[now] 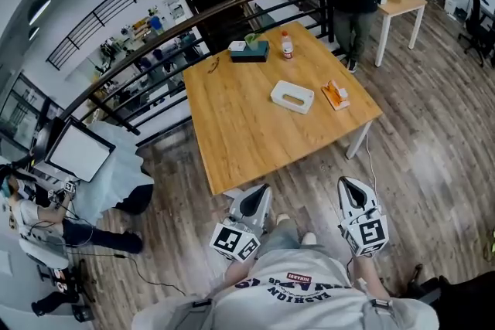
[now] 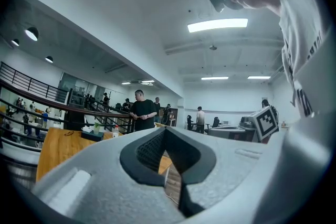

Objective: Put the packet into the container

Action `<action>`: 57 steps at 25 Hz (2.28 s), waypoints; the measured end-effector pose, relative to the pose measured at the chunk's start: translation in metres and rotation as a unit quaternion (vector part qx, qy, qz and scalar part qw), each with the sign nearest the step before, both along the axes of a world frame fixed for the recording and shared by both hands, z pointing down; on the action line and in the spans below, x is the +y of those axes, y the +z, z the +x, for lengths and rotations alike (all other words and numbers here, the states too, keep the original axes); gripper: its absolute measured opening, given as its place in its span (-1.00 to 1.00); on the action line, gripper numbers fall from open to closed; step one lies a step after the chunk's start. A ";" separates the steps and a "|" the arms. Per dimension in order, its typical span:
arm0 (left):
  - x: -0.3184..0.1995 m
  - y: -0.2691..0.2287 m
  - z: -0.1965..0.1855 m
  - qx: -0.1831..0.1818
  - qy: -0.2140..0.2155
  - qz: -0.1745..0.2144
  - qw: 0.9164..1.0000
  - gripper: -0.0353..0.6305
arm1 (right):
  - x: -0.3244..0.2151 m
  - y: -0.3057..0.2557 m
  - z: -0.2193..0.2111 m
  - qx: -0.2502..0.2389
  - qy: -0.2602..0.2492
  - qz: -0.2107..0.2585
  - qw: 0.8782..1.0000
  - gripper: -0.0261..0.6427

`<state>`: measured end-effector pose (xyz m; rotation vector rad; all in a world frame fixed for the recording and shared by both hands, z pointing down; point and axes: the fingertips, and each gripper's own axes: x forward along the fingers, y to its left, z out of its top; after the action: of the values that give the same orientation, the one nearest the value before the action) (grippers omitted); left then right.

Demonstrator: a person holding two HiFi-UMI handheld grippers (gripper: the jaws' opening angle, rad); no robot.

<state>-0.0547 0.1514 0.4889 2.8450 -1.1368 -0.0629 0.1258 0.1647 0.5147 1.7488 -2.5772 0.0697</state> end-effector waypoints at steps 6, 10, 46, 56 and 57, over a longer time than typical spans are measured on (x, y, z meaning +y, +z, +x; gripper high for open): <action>-0.029 -0.002 0.008 0.002 0.004 0.002 1.000 -0.88 | -0.029 0.009 0.013 -0.004 0.012 -0.009 1.000 -0.90; -0.063 0.004 0.012 -0.003 0.015 0.003 1.000 -0.88 | -0.057 0.009 0.016 -0.006 0.019 -0.005 1.000 -0.90; -0.337 -0.011 0.003 0.030 0.054 0.020 0.998 -0.88 | -0.323 -0.025 -0.022 0.009 0.023 -0.003 1.000 -0.90; -0.343 -0.006 -0.007 0.036 0.036 0.010 0.999 -0.88 | -0.336 -0.020 -0.037 0.015 0.001 -0.014 1.000 -0.90; -0.343 -0.006 -0.008 0.037 0.032 0.009 0.999 -0.88 | -0.338 -0.020 -0.037 0.015 -0.003 -0.013 1.000 -0.90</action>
<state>-0.0623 -0.1913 0.4825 2.8661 -1.0356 -0.1738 0.0888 -0.1730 0.4944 1.7204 -2.5485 0.0745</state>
